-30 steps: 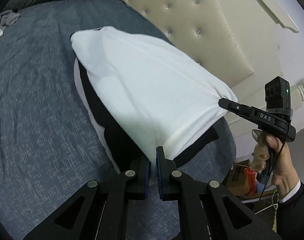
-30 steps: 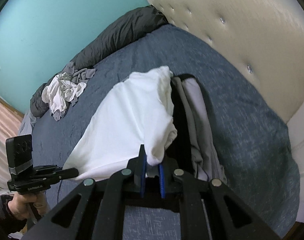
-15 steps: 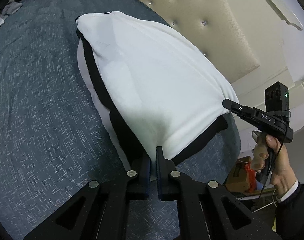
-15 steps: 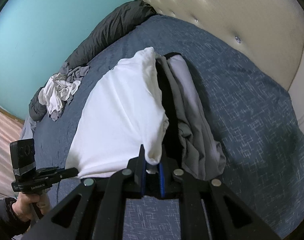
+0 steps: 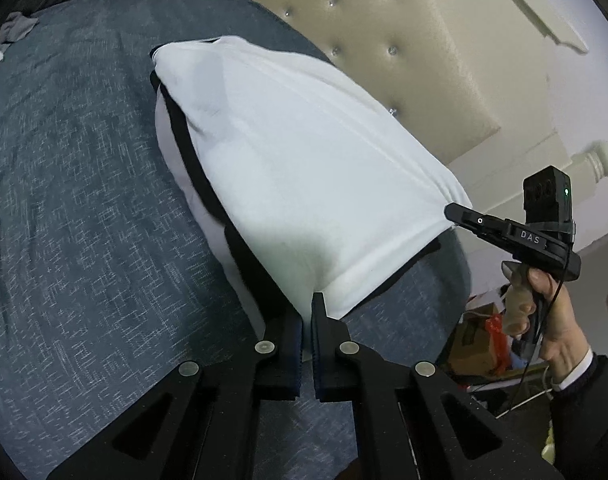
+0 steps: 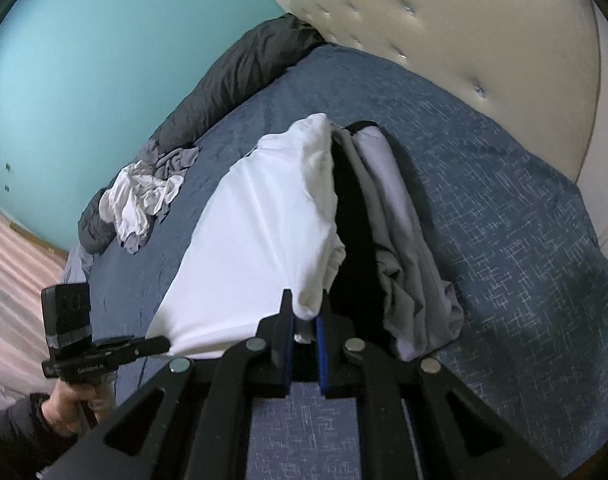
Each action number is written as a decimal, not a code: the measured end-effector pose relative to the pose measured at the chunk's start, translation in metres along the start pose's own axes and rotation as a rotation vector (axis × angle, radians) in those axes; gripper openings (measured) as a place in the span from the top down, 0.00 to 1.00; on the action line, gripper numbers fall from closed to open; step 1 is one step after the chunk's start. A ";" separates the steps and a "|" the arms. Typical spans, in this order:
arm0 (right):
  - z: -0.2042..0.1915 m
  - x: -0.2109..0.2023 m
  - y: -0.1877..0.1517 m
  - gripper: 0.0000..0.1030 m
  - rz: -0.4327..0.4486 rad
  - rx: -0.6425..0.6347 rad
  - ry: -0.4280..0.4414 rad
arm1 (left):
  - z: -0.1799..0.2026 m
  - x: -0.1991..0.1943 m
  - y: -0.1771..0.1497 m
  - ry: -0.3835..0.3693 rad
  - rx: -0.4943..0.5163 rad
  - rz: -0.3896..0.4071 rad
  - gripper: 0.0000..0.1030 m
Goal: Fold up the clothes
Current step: 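Lower the polo onto the dark folded stack with both grippers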
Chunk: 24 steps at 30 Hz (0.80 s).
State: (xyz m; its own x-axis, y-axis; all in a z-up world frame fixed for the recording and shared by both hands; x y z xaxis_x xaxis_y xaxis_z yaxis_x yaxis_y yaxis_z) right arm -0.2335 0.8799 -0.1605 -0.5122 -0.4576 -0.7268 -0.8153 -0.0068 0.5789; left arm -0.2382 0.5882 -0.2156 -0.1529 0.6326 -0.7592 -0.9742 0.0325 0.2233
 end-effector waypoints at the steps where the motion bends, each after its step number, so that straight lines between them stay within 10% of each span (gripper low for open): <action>1: 0.001 0.002 -0.003 0.92 -0.013 0.001 -0.006 | -0.001 0.006 -0.001 0.009 0.000 -0.014 0.97; 8: 0.009 0.013 -0.018 0.88 -0.034 0.037 -0.036 | -0.006 0.004 0.002 0.041 -0.001 -0.021 0.96; 10: 0.013 0.008 -0.015 0.57 -0.039 0.036 -0.084 | -0.008 -0.003 0.005 0.041 -0.004 -0.003 0.94; 12: 0.020 -0.003 -0.010 0.47 -0.013 0.043 -0.112 | -0.010 -0.011 0.008 0.042 -0.007 0.016 0.93; 18: 0.028 -0.035 0.011 0.47 0.157 0.063 -0.106 | 0.005 -0.029 0.020 0.036 0.029 0.106 0.92; 24: 0.017 -0.004 0.014 0.62 0.062 0.010 -0.135 | 0.013 -0.020 0.016 0.029 0.049 0.113 0.92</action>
Point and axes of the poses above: each gripper's, at about its wrist camera, not at the fingertips, and x roughly the way its jaws point, z to its right, y to its top, the point moved 2 cm from there along x, roughly the way its jaws point, and after that the axes turned 15 degrees about -x, right-handed, at the moved point
